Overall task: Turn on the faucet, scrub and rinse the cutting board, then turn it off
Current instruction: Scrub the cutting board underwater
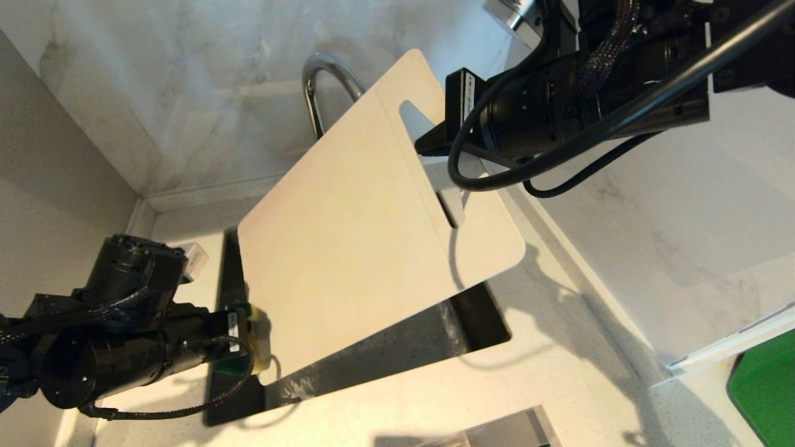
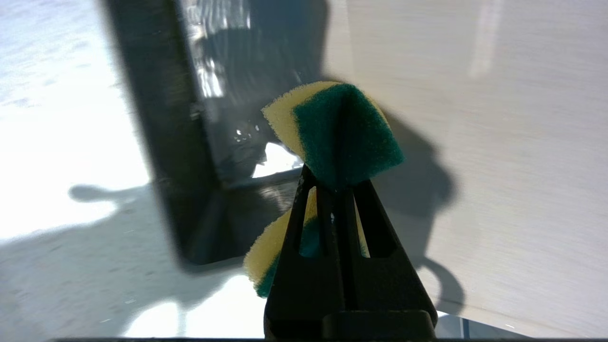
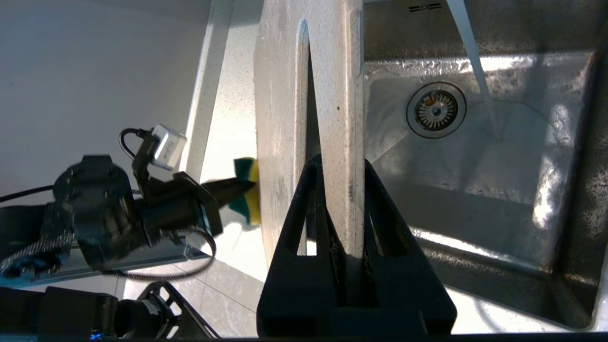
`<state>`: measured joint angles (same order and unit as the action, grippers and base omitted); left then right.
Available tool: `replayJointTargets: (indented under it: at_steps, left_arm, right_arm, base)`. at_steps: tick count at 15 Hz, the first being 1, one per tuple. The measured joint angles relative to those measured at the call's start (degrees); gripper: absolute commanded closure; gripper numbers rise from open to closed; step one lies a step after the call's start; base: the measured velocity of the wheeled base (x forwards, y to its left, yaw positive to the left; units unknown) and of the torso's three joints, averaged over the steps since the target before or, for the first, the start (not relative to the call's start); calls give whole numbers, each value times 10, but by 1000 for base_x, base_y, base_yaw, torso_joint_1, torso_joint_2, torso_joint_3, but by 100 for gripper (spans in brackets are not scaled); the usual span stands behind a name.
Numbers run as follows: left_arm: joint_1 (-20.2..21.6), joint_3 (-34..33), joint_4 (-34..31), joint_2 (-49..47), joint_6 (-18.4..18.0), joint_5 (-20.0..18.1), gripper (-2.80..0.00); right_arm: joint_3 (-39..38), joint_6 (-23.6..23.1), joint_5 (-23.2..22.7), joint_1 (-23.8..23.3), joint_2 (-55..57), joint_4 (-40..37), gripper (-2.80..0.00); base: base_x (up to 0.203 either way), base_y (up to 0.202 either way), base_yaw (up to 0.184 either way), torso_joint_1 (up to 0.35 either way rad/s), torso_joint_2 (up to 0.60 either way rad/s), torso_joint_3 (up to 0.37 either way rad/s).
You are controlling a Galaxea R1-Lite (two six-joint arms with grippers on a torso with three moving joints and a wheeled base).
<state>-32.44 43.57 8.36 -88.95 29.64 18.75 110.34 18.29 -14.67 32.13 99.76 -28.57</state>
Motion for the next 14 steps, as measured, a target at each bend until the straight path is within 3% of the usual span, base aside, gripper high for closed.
replayJointTargets:
  at_steps: [4, 8, 11, 14]
  left_arm:
    - [49, 5, 0, 39, -32, -24, 0]
    - [36, 114, -71, 83, -55, -27, 0]
    - [-42, 233, -157, 84, -59, -11, 0]
    - [-157, 328, -212, 36, -60, 40, 0]
  right_arm:
    - [-2, 0, 1, 0, 0, 0, 0]
    - [-3, 0, 1, 0, 1, 0, 0]
    - [0, 0, 1, 0, 8, 1, 0]
    - [3, 0, 2, 0, 13, 1, 0]
  base:
    - [0, 0, 0, 0, 0, 0]
    - [0, 0, 0, 0, 0, 0]
    - [0, 0, 0, 0, 0, 0]
    - [0, 0, 0, 0, 0, 0]
